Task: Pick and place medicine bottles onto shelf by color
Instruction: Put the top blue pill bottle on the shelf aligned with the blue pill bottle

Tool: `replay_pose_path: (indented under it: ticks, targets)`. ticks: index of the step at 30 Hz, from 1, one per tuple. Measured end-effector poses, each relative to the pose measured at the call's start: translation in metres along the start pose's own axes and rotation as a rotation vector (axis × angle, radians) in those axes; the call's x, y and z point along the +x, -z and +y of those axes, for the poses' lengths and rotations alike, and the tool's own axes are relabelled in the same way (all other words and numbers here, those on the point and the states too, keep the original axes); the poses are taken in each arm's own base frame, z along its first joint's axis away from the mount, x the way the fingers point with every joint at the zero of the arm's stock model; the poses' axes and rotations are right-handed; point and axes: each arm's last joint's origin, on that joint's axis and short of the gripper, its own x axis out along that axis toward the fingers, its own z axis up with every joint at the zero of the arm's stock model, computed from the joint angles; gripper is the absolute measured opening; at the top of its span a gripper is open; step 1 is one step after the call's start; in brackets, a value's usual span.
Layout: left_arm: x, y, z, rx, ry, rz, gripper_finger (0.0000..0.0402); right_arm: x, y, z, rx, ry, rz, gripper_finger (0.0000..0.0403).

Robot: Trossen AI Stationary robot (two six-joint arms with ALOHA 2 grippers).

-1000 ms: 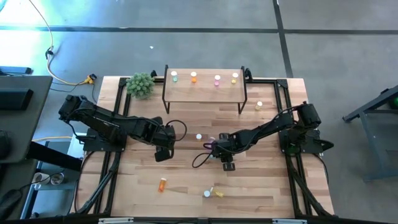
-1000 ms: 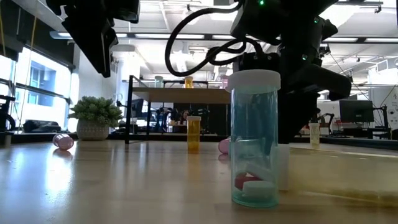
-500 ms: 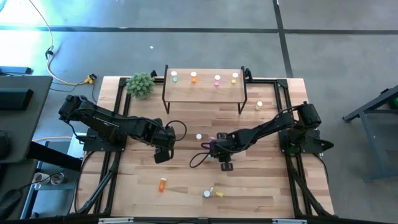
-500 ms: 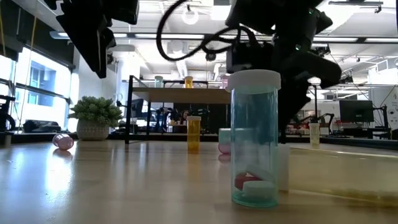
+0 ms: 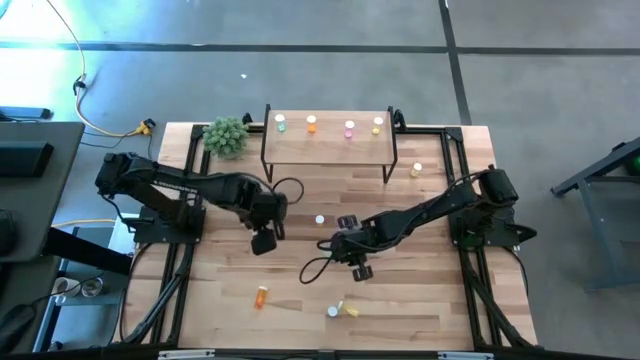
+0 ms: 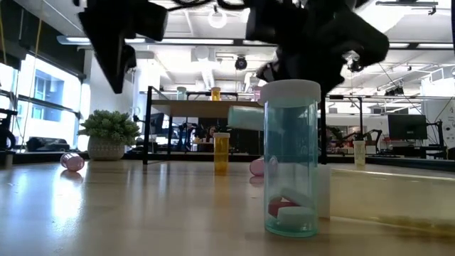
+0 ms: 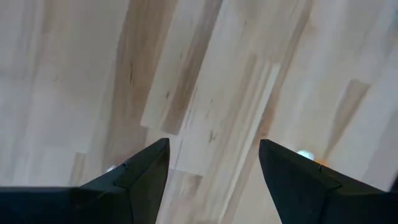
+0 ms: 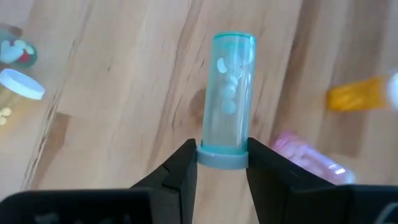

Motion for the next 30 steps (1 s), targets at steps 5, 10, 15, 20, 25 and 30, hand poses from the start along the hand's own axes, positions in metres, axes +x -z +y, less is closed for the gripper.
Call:
replay_pose_path:
  ticks: [5, 10, 15, 20, 25, 30]
  targets:
    - [-0.002, -0.016, 0.01, -0.054, 0.167, -0.05, 0.0239, -0.016, -0.016, -0.003, -0.094, 0.095, -0.008, 0.0103]
    - [-0.006, -0.03, 0.017, -0.133, 0.315, -0.109, 0.0239, -0.031, -0.029, -0.008, -0.191, 0.2, -0.005, 0.0103]
    - [-0.011, -0.041, 0.02, -0.187, 0.445, -0.156, 0.0239, -0.041, -0.038, -0.011, -0.278, 0.28, -0.009, 0.0103]
    - [-0.014, -0.048, 0.02, -0.244, 0.517, -0.187, 0.0239, -0.048, -0.045, -0.013, -0.356, 0.331, -0.016, 0.0103]
    - [-0.016, -0.052, 0.018, -0.289, 0.545, -0.218, 0.0239, -0.055, -0.051, -0.014, -0.425, 0.368, -0.023, 0.0103]
    - [-0.017, -0.053, 0.018, -0.31, 0.556, -0.225, 0.0239, -0.064, -0.059, -0.012, -0.494, 0.386, -0.049, 0.0103]
